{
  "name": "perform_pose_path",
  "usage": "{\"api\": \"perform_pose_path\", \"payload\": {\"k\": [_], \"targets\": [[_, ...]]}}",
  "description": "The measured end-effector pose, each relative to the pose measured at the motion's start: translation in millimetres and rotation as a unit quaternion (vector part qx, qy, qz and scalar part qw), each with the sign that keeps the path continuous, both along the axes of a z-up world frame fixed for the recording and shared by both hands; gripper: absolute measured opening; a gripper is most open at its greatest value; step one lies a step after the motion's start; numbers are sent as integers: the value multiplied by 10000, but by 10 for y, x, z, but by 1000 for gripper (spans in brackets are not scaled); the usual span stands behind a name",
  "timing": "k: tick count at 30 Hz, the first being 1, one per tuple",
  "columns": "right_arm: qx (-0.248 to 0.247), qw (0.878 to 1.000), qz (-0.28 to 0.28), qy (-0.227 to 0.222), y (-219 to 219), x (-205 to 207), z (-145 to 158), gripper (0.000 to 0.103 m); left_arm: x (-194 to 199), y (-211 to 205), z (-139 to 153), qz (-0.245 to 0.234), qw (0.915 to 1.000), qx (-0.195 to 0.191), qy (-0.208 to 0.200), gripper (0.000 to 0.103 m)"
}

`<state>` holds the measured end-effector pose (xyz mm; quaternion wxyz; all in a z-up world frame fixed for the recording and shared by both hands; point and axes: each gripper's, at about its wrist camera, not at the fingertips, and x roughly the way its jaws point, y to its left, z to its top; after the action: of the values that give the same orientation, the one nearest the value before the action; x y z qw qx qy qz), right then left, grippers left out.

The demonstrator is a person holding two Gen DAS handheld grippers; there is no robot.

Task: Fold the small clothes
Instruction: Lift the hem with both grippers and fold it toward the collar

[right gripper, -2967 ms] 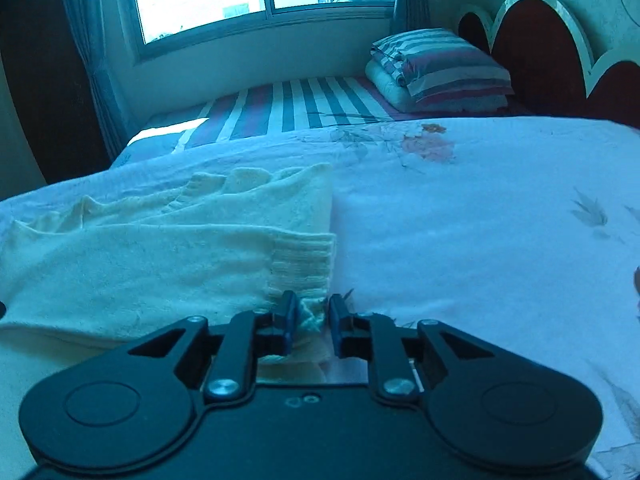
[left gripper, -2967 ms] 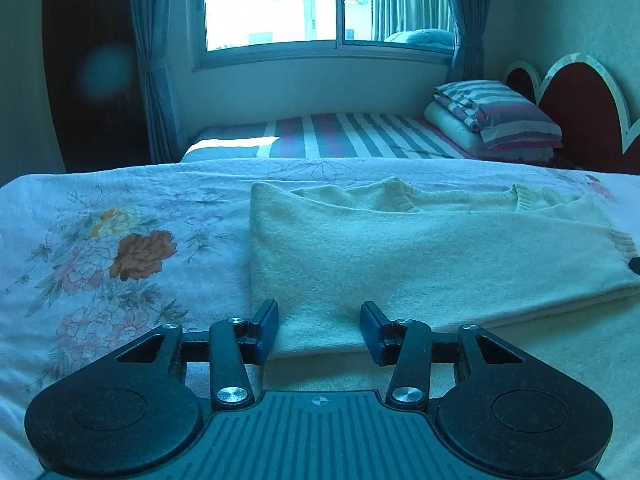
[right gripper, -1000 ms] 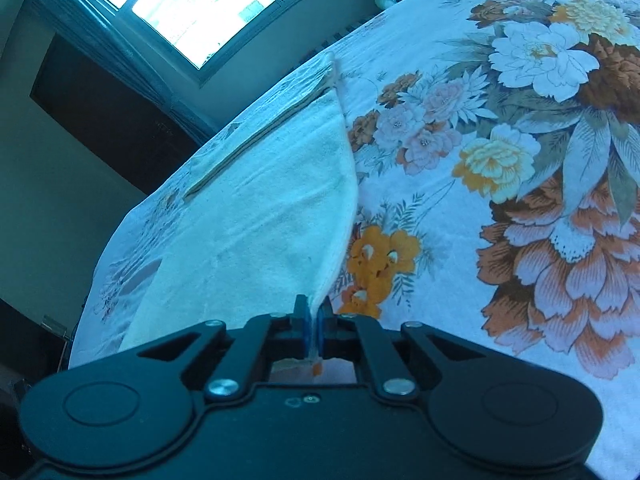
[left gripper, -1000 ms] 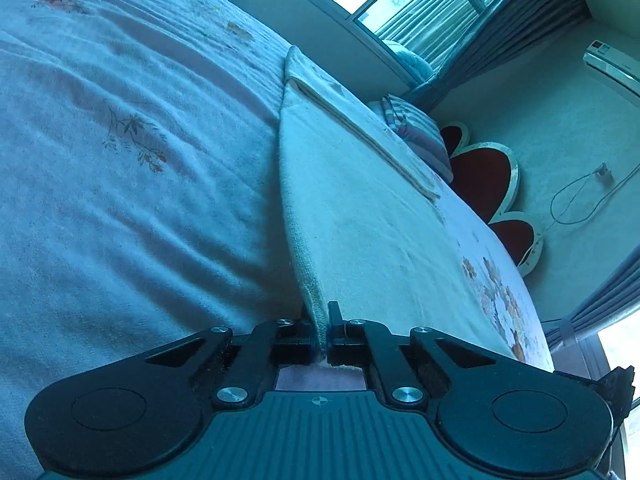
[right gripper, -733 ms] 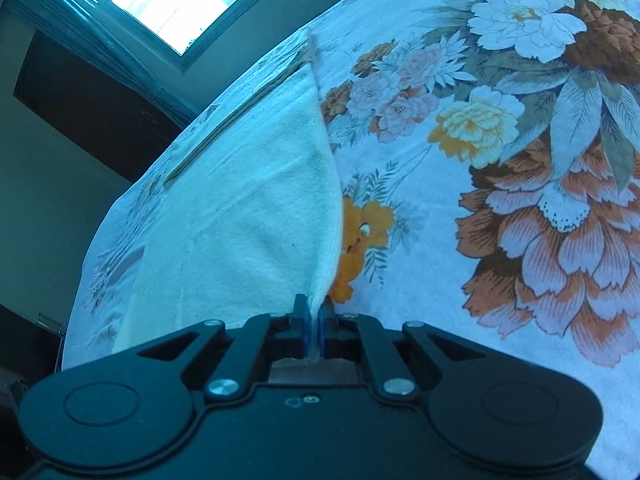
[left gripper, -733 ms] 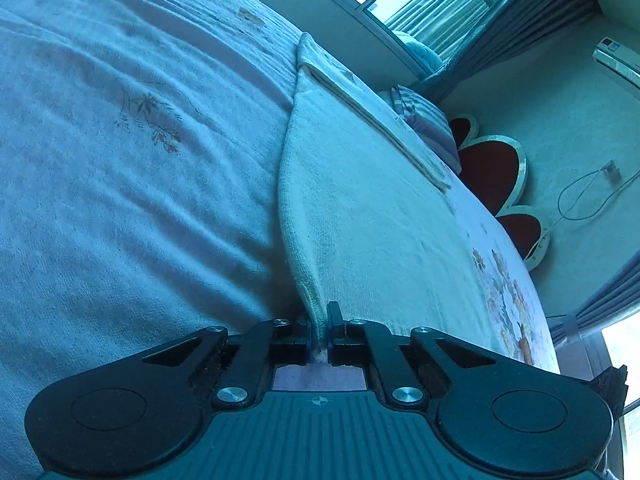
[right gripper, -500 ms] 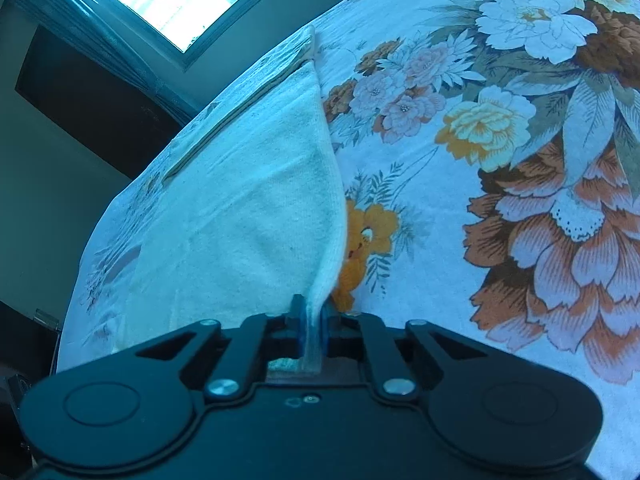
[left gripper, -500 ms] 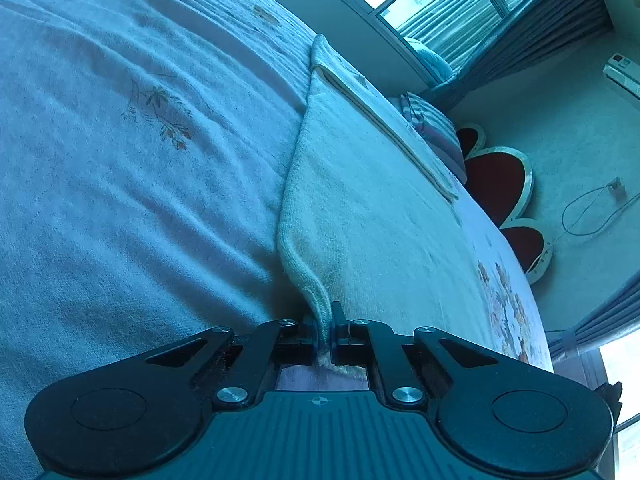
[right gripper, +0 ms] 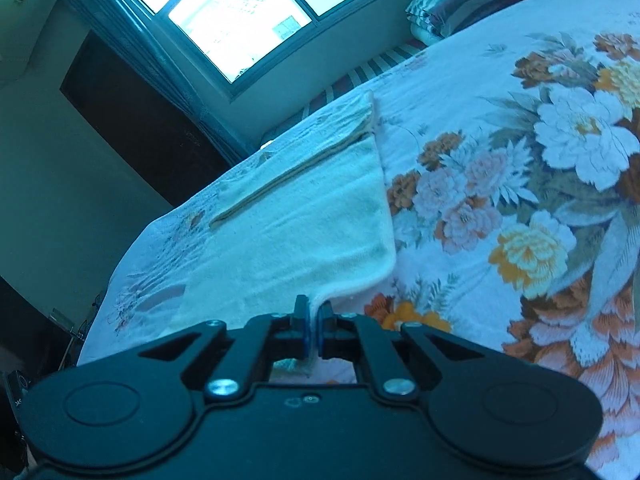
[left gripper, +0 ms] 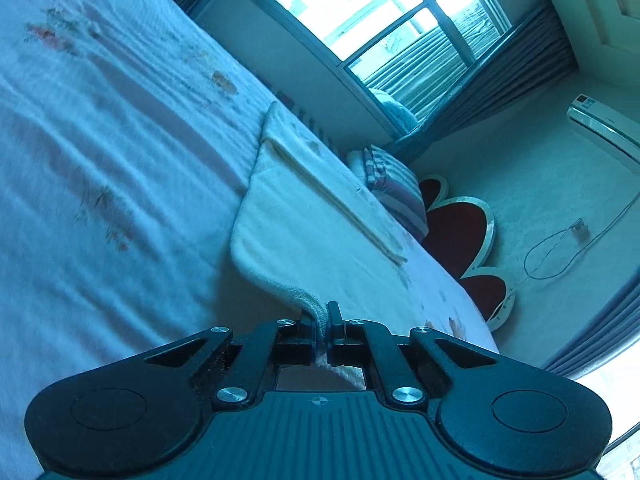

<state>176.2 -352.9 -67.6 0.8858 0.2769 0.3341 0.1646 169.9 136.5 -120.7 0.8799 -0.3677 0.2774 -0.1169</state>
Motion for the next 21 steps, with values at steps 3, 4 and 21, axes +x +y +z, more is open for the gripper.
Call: {"api": "perform_pose_path", "payload": {"k": [3,4,21], "targets": [[-51,9999,4,-128,10,227,165,5,239,40,189,58,9998,-36,-172,4],[-59,9998,-3,-176,9,324,220,5,336,58,248,93,9997,-38,-220,4],[-232,9994,-70,-230,156,2652,404,5,2800,222,191,-31,9992,-256,-298,4]]}}
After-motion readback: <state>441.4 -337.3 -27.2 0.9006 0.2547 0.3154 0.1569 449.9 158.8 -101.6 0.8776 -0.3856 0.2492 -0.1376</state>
